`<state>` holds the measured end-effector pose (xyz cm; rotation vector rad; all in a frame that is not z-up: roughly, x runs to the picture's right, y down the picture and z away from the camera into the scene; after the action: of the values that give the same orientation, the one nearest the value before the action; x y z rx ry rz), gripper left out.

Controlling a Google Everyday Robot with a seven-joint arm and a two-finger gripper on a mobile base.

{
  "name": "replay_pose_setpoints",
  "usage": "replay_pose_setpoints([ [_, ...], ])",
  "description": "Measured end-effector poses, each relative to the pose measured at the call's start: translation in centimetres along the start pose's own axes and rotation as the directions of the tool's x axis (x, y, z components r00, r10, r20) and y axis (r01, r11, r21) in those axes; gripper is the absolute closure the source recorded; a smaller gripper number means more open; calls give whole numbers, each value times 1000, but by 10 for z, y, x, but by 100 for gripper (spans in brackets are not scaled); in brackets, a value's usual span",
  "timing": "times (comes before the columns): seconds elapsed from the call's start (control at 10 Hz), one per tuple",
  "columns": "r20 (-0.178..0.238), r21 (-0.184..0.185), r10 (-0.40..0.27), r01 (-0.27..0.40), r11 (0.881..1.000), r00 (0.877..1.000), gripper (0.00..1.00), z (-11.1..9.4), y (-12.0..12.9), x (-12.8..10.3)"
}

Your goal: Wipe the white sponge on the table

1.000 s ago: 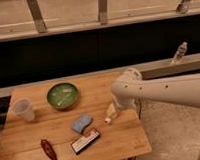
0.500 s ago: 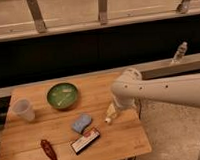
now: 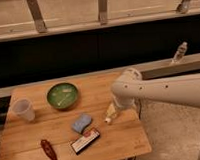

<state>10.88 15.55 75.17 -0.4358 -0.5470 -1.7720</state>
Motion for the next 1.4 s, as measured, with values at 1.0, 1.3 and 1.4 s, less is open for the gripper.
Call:
replay_pose_setpoints([
  [1.0, 0, 0, 0, 0, 1000, 1000, 20, 0, 0, 0],
  [1.3, -5, 9, -28, 29, 1000, 1000, 20, -1, 4, 6],
  [1.4, -4, 14, -54, 54, 998, 999, 20, -1, 3, 12],
])
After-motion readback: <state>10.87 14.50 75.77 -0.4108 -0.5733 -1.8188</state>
